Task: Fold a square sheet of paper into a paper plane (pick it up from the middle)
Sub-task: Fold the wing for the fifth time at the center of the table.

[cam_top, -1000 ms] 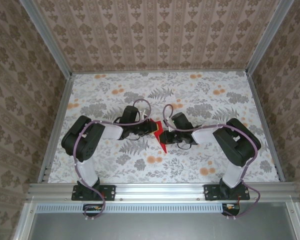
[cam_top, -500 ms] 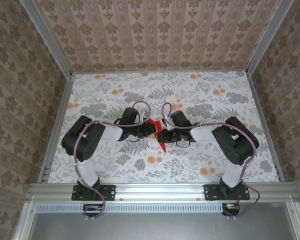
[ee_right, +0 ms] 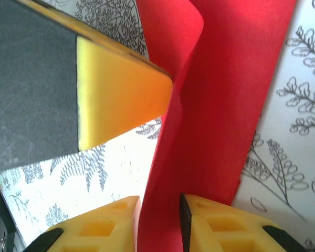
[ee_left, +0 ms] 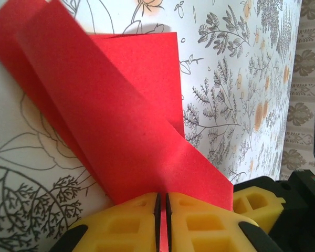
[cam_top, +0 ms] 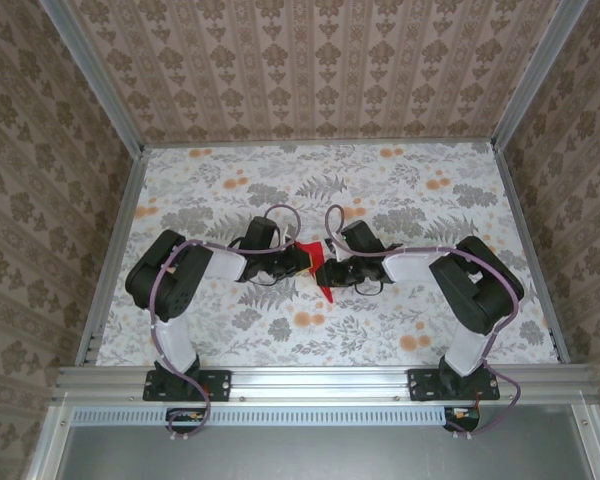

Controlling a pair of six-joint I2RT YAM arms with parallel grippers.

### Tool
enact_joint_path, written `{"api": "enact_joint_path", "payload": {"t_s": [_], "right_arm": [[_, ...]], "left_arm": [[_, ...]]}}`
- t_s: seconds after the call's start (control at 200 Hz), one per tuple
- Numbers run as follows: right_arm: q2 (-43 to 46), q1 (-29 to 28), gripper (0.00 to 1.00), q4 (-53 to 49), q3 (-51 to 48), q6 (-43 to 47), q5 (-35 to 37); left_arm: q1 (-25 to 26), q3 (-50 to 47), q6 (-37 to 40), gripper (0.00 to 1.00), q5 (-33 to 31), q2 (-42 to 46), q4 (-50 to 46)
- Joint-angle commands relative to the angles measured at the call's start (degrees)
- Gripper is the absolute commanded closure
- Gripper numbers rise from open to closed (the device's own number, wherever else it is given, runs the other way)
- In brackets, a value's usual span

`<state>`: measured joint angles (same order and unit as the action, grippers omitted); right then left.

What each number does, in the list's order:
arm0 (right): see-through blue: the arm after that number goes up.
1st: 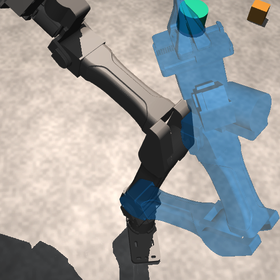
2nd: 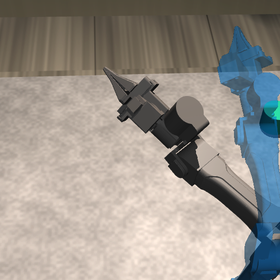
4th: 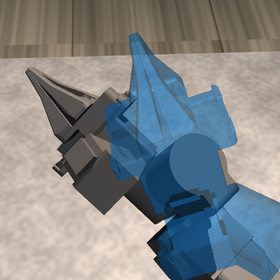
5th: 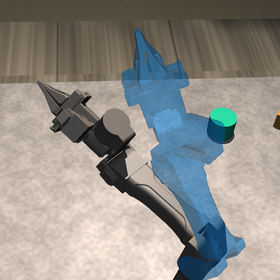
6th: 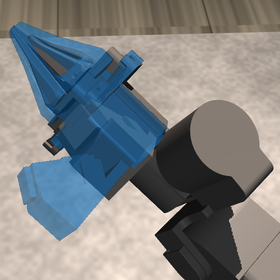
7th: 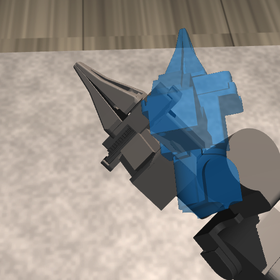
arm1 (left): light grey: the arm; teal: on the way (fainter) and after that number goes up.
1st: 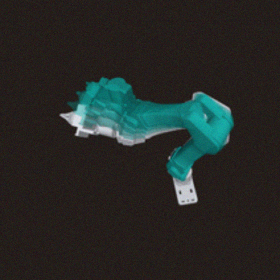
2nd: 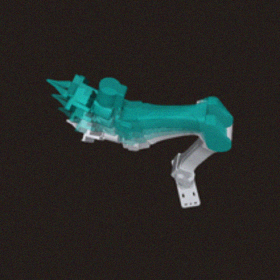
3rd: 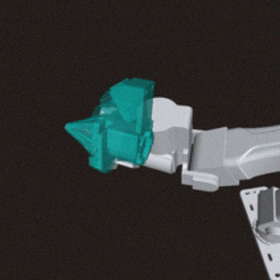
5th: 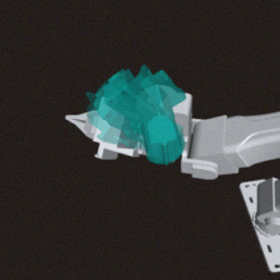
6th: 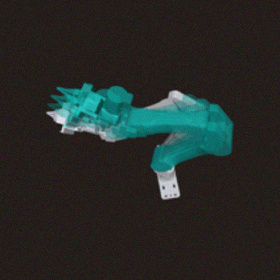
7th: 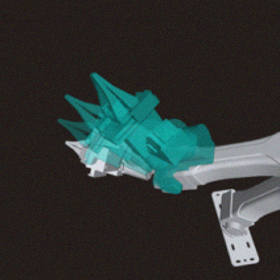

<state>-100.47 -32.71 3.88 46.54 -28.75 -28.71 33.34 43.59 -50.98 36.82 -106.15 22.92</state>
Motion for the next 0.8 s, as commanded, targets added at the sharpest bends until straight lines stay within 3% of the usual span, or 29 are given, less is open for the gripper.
{"api": "enact_joint_path", "payload": {"t_s": [0.0, 0.38, 0.795], "right_arm": [[2.57, 0.19, 0.72, -3.78, 0.06, -0.36, 0.75], [0.81, 0.11, 0.84, -3.44, -2.33, -3.91, 2.25], [-1.74, 0.85, 0.93, 4.66, -5.36, -11.30, 0.50]], "left_arm": [[-0.21, 1.31, 0.09, 0.85, -0.96, -1.25, -1.12], [-0.21, 1.66, 0.27, 0.85, -0.34, -0.86, -0.57], [0.05, 0.18, 1.67, 0.82, 2.89, 3.22, 1.34]]}}
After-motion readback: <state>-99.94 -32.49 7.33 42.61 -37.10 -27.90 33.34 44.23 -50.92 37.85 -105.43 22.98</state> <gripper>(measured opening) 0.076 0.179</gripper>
